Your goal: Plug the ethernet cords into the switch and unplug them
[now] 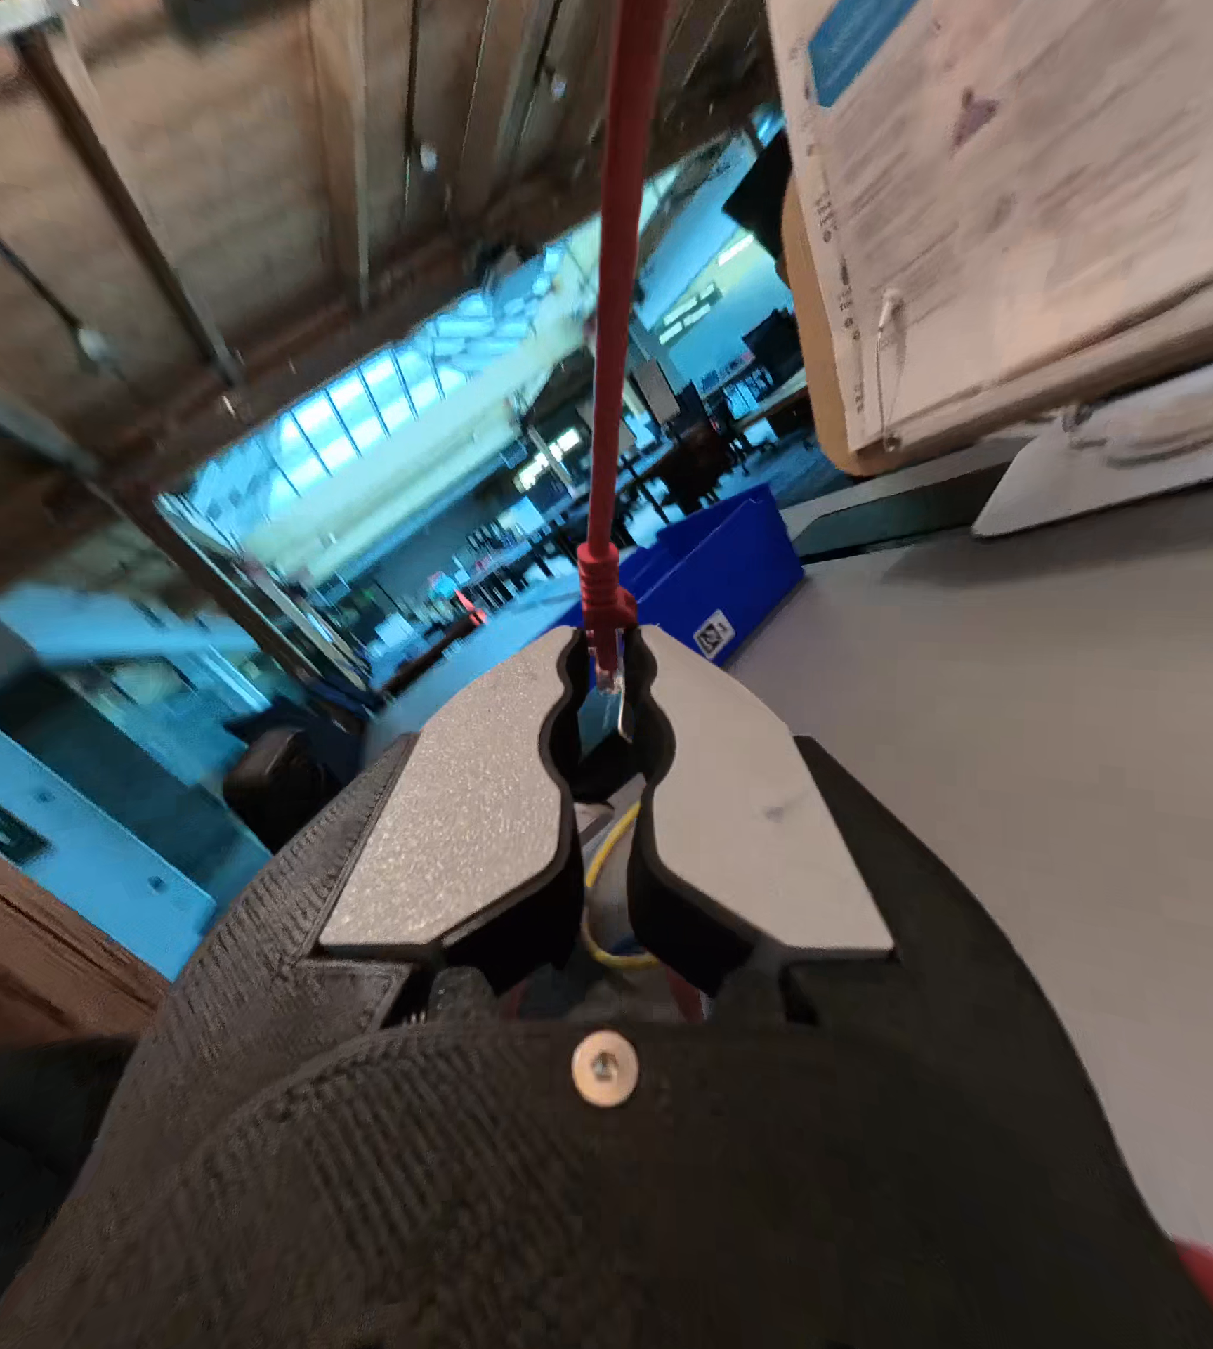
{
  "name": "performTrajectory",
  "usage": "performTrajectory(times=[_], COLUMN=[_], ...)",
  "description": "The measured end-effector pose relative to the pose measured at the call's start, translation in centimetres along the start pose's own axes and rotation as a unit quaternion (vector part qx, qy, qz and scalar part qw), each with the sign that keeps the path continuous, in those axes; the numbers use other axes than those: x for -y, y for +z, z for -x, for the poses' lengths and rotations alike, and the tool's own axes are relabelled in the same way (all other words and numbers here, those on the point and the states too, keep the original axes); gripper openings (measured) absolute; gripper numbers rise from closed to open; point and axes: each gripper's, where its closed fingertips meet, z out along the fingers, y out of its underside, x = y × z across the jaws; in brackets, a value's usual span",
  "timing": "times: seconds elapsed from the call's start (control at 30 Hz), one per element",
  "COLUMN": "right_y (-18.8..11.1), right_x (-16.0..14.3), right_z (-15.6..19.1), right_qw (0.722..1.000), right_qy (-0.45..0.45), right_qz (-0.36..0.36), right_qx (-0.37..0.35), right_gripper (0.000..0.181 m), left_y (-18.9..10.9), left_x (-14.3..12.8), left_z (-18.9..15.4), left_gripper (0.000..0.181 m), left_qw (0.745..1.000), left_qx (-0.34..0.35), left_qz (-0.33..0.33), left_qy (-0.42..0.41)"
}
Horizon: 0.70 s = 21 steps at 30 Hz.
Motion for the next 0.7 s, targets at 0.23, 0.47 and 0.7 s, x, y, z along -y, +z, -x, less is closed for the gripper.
performTrajectory(times=[0.23,0.47,0.7], right_y=[-7.3,-17.8,-22.7], right_x=[7.9,9.4,7.9], right_z=[-6.4,-16.4,-22.0], right_qw=[0.953,0.811,0.656], right_qy=[-0.153,-0.137,-0.167], right_qz=[0.217,0.491,0.656], right_qx=[-0.147,-0.286,-0.335], right_gripper=[0.011,0.01,0.01], left_y=[0.1,0.3,0.3], left_x=[-0.4,-0.5,-0.6], left_z=[-0.2,-0.6,-0.7], left_gripper=[0.059,0.059,0.059], left_qw=[1.0,1.0,0.999], left_qx=[-0.011,-0.023,-0.029], left_qz=[0.01,0.013,0.015], left_qy=[-0.009,-0.006,-0.007])
